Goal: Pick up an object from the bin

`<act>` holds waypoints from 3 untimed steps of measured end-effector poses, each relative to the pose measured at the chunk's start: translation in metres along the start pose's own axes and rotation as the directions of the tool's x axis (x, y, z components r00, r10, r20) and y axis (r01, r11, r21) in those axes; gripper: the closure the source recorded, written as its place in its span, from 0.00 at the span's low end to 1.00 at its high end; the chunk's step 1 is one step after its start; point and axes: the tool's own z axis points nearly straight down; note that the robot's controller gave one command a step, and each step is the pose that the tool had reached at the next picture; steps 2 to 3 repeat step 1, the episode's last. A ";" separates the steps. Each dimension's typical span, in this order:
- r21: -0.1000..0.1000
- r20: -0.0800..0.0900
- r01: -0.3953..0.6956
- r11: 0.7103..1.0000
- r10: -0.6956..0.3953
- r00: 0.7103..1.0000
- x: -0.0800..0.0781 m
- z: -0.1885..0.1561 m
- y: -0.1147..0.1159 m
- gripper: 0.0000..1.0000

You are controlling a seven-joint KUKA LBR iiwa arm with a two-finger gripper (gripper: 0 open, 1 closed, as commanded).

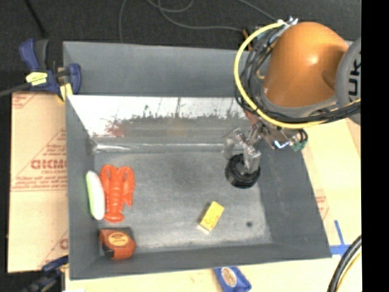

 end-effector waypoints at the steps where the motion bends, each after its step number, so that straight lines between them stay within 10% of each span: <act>1: 0.003 0.005 0.015 1.000 -0.015 1.000 -0.008 -0.020 0.023 1.00; 3: 0.003 0.005 0.015 1.000 -0.015 1.000 -0.008 -0.020 0.023 1.00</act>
Offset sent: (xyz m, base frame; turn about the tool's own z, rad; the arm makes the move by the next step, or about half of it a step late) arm 0.0164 0.0116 -0.1815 -0.0702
